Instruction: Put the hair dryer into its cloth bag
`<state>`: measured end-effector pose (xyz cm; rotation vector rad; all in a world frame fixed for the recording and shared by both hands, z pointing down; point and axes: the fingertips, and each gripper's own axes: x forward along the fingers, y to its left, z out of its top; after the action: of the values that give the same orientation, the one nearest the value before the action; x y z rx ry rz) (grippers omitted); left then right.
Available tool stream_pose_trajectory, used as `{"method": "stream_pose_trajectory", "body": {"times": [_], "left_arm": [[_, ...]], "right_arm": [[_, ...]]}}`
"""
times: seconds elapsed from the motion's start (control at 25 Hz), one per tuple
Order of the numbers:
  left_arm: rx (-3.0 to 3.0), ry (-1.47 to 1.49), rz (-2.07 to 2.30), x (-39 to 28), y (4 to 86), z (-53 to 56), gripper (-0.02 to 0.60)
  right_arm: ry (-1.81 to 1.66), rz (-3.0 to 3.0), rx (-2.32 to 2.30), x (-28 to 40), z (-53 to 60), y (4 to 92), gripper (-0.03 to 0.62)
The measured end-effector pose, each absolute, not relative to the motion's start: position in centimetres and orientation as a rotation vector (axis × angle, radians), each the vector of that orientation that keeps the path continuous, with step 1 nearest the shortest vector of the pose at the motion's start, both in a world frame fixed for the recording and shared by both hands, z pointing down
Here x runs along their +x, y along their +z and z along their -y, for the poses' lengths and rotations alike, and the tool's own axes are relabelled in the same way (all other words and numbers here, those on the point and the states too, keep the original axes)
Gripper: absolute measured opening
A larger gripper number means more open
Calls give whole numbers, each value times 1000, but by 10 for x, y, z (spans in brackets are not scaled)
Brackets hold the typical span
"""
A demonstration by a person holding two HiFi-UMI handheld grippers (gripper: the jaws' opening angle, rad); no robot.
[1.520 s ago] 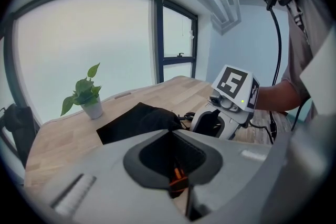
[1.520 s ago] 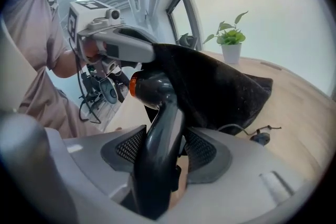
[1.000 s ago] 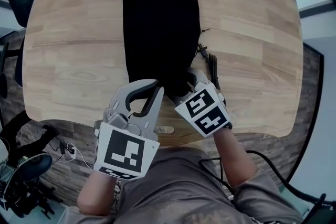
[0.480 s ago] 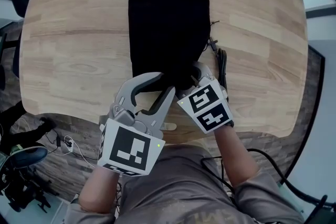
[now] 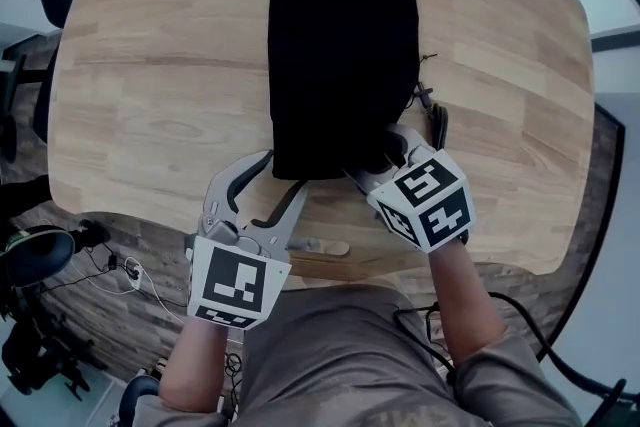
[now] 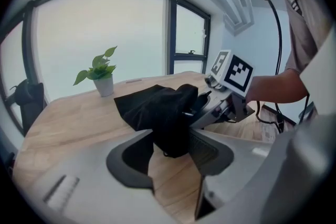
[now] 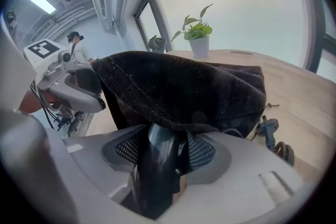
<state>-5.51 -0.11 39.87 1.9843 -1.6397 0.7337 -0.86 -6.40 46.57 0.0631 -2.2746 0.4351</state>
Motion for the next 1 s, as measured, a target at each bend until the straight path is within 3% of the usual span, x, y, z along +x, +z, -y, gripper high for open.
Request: {"method": "stream_pose_trajectory", "body": {"times": [0.12,0.24,0.64,0.76,1.0], "left_arm": [[1948,718,1623,-62,416,0,191],[1957,708,1605,-63,423,1,19],[2021,672,1572,-61,419,4,11],[2042,675,1569,-60,416,6,11],[2127,722,1557,-62,402,14,11]], "right_arm": [[418,2272,57,-9,63,467,250],[403,2270,60,-9,62,470,250],[234,2254,70,23,44,477,295],[263,2297,91,15,50,474,222],[248,2387,126,12,56,451,219]]}}
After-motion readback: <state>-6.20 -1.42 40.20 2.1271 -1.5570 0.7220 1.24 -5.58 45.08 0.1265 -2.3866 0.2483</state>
